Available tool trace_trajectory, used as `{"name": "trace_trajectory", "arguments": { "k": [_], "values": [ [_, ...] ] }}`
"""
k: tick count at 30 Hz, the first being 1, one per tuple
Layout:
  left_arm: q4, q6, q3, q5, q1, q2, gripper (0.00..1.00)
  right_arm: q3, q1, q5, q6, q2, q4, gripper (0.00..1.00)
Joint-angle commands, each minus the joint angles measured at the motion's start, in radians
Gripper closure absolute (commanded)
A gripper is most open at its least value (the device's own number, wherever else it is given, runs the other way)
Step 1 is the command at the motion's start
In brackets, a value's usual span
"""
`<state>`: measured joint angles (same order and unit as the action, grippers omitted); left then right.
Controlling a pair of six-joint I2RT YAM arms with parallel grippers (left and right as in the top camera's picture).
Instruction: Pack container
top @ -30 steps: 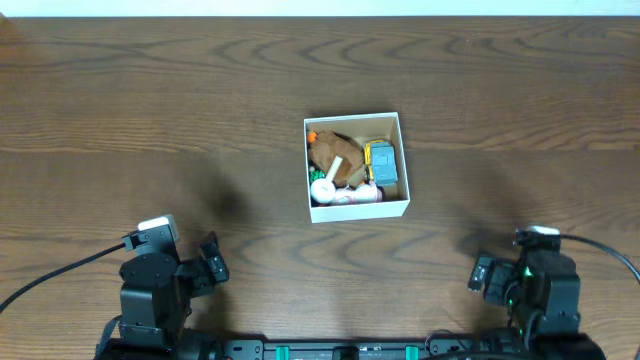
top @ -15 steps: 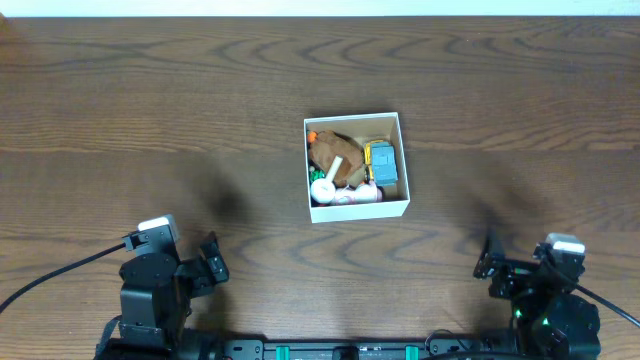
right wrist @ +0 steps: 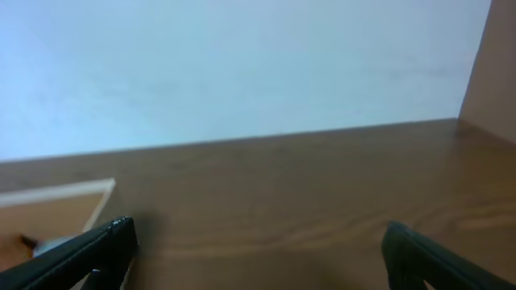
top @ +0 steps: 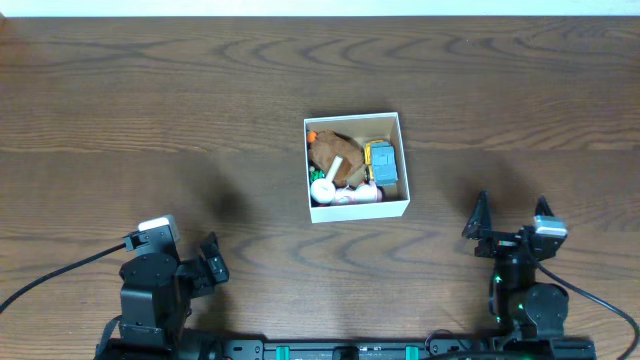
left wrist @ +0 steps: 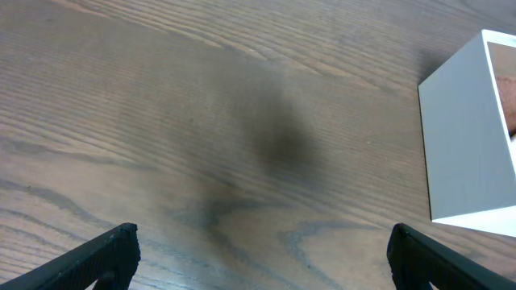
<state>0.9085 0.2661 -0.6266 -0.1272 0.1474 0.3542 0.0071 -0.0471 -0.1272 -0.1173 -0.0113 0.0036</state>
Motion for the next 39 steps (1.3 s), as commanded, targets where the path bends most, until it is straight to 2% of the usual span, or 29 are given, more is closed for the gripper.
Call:
{"name": "trace_trajectory", "arguments": {
  "k": [1,4,39],
  "values": [
    [-0.003,0.009,0.002,-0.004,0.000,-0.002,0.02,-0.002,-0.014,0.013,0.036,0.006,-0.039,0.01],
    [-0.003,0.009,0.002,-0.004,0.000,-0.002,0.02,-0.002,-0.016,0.077,0.037,0.006,-0.071,0.01],
    [0.022,-0.011,0.002,-0.006,0.000,-0.002,0.02,-0.002,-0.021,0.076,0.037,0.005,-0.074,0.01]
  ]
}}
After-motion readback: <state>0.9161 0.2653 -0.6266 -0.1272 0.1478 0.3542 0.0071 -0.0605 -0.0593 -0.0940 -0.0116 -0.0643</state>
